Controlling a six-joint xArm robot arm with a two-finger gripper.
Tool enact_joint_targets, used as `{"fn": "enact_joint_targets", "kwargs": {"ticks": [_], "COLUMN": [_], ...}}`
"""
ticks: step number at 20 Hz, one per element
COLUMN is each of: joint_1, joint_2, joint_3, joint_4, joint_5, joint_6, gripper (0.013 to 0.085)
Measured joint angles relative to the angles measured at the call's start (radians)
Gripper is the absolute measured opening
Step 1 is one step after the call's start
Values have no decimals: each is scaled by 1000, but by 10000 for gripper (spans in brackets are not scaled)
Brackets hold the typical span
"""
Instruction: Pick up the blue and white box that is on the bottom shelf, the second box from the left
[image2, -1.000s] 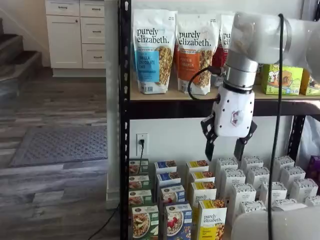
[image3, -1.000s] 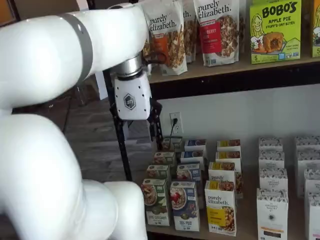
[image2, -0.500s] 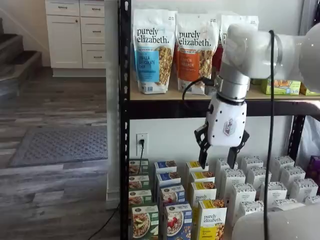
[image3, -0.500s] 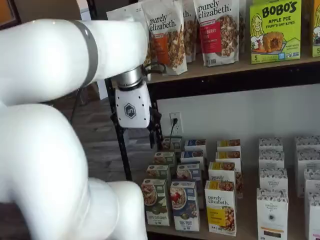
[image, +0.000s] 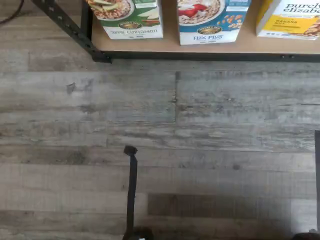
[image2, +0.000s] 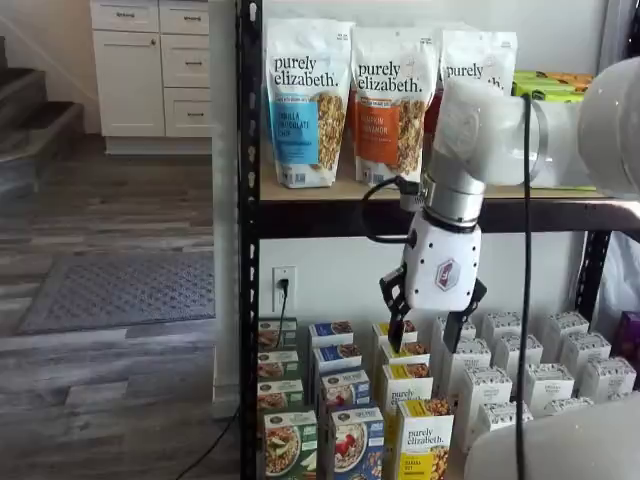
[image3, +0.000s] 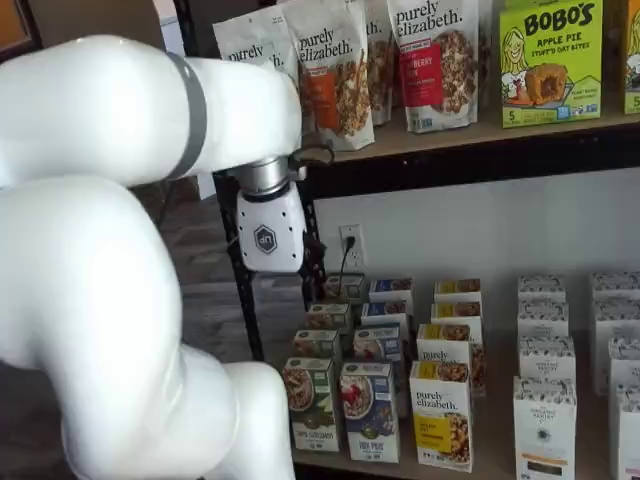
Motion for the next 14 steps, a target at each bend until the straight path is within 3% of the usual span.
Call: {"fn": "enact_joint_targets", "kwargs": {"ticks": [6,14], "joint_1": [13,35], "joint_2": [39,81], "joint_3": [35,75], "joint_4": [6,-22], "joint_5": [-75,-169], "joint_6": [3,31], "gripper": [850,850]}}
